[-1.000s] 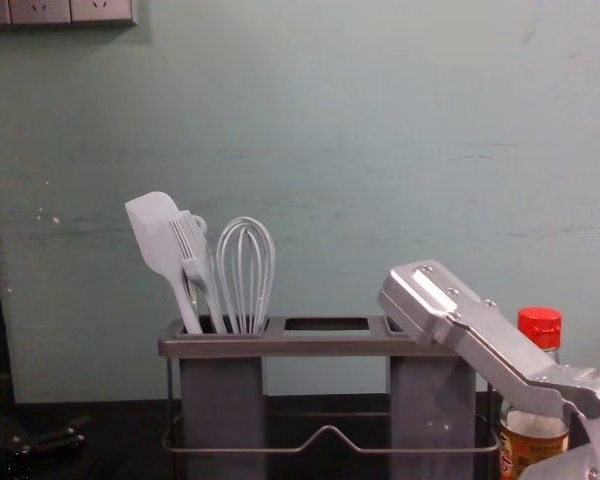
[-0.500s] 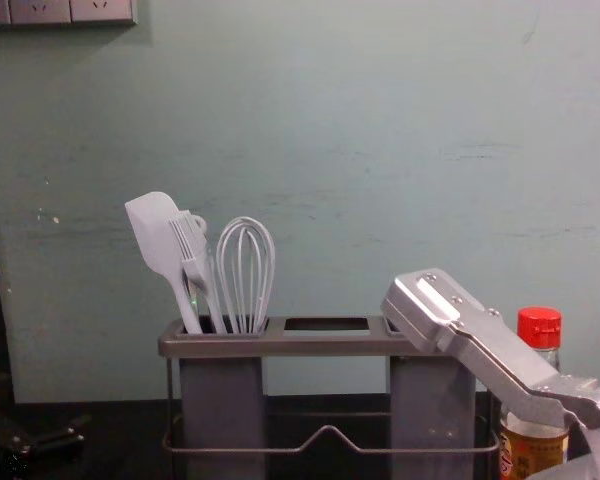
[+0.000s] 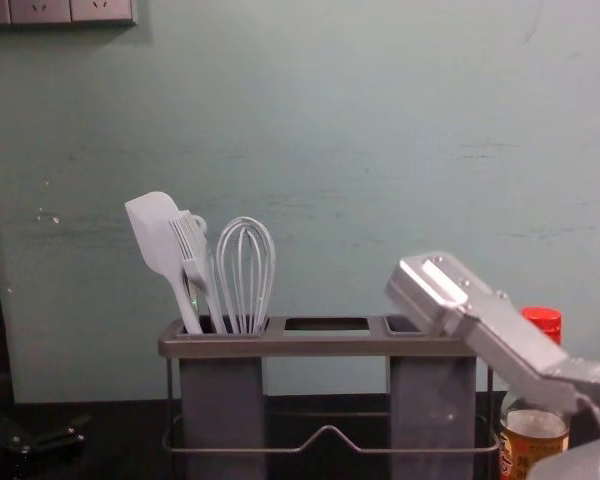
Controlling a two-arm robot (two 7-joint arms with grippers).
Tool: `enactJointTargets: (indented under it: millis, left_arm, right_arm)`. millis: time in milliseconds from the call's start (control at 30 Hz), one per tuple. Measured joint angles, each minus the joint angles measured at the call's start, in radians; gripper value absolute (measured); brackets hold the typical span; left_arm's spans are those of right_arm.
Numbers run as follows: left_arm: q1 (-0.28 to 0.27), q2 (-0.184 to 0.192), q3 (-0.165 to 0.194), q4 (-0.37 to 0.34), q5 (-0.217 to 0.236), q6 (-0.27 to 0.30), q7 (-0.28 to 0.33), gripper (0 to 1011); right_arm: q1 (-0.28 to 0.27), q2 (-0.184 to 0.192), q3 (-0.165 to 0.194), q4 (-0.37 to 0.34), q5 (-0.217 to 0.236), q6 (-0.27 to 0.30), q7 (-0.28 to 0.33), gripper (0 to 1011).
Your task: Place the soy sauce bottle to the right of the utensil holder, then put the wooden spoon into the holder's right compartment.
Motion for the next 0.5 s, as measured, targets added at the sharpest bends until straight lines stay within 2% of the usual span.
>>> enactJointTargets:
  millis: [100,267,367,400,467,500]
  left_arm:
    - [0.0,0.0,0.0,0.0,0.0,0.0,0.0,1005]
    - [0.0,0.0,0.0,0.0,0.0,0.0,0.0,1005]
    - [0.0,0.0,0.0,0.0,0.0,0.0,0.0,1005]
    - [0.0,0.0,0.0,0.0,0.0,0.0,0.0,1005]
    - [0.0,0.0,0.0,0.0,0.0,0.0,0.0,1005]
    - [0.0,0.0,0.0,0.0,0.0,0.0,0.0,1005]
  right_arm:
    - [-0.01,0.01,0.006,-0.033,-0.003,0.003,0.008,840]
    - [-0.042,0.044,0.02,-0.127,-0.01,0.004,0.031,840]
    - [-0.07,0.065,0.035,-0.183,-0.013,-0.029,0.04,840]
    - [-0.092,0.079,0.047,-0.217,-0.017,-0.065,0.042,840]
    - [-0.11,0.09,0.056,-0.241,-0.023,-0.1,0.042,840]
    - [-0.129,0.105,0.066,-0.267,-0.03,-0.147,0.042,840]
